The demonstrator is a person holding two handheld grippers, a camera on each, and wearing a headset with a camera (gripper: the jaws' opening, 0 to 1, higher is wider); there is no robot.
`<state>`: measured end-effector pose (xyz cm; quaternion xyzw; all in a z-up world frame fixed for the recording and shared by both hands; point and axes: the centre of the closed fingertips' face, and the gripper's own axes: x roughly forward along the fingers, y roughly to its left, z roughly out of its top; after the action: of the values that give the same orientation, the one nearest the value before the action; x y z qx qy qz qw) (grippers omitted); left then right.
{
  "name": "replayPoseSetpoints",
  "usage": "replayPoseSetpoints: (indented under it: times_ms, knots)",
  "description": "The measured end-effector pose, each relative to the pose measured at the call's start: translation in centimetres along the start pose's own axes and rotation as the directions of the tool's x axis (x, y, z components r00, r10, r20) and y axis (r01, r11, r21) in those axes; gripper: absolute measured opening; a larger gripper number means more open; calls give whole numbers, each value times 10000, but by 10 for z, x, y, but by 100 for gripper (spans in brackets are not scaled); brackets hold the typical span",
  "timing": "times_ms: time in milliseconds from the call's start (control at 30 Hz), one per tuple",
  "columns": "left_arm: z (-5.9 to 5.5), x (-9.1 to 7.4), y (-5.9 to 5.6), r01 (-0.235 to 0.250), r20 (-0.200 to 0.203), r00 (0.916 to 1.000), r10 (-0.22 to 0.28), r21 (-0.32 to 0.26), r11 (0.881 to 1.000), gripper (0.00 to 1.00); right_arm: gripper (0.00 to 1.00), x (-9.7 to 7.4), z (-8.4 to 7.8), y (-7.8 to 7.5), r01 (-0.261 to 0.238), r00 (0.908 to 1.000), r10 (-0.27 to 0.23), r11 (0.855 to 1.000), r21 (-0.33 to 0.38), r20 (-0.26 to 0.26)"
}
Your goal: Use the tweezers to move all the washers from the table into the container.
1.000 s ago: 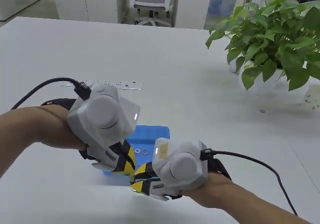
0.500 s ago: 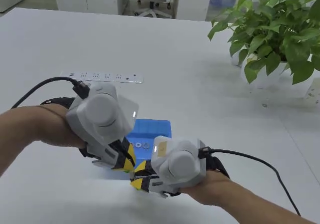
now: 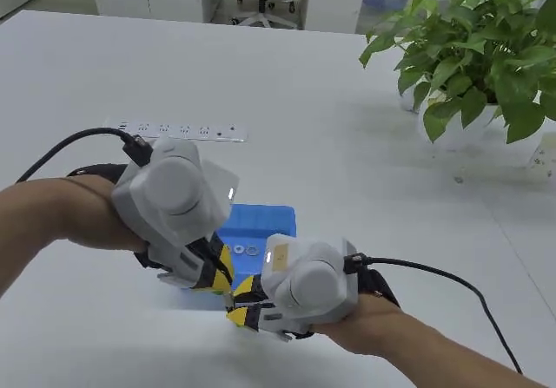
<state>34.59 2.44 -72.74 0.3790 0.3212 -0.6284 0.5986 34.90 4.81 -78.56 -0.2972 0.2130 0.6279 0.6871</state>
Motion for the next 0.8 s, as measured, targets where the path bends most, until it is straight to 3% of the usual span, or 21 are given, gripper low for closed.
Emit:
replayPoseSetpoints:
  times_ms: [800]
  knots:
    - [1,3,4,-27,-40,10000,28,82,10000,6,12,1,-1,-3,112,9999,-112,9999,63,26]
